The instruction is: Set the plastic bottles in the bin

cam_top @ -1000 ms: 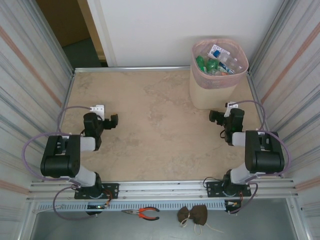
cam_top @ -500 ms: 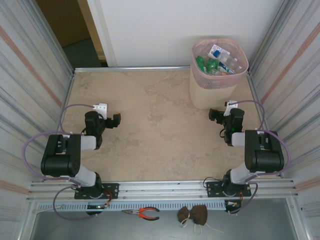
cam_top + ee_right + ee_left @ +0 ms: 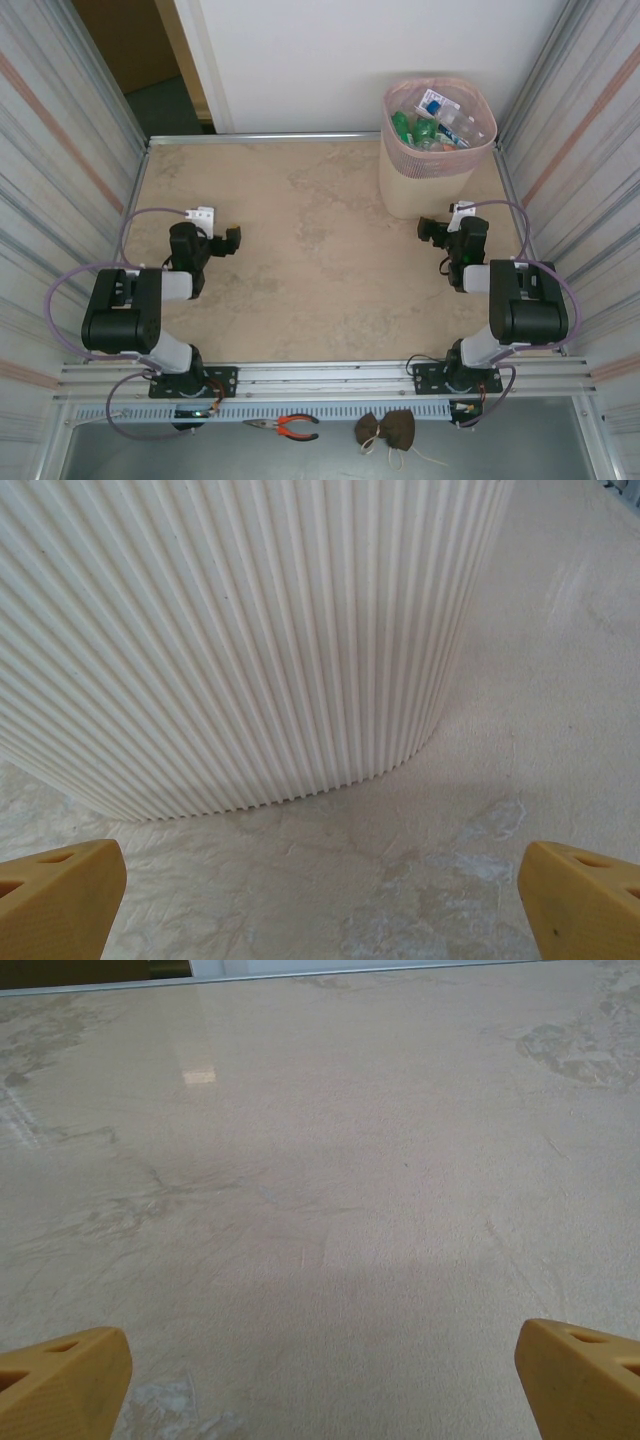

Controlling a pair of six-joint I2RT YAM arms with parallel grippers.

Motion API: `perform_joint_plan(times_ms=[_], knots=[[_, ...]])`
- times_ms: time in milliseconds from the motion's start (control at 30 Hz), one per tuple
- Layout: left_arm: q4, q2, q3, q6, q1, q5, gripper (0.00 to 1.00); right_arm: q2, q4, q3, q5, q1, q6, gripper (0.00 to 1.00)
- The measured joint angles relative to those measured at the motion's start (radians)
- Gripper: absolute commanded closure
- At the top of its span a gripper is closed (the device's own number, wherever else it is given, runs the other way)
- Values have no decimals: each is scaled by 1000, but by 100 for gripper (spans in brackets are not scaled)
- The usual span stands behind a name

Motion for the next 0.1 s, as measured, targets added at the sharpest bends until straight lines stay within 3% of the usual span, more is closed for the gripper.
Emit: perform_joint_plan(times_ms=[100], knots=[[0, 0, 0, 0, 0, -6, 1, 1, 0, 0, 0, 0, 0, 1]])
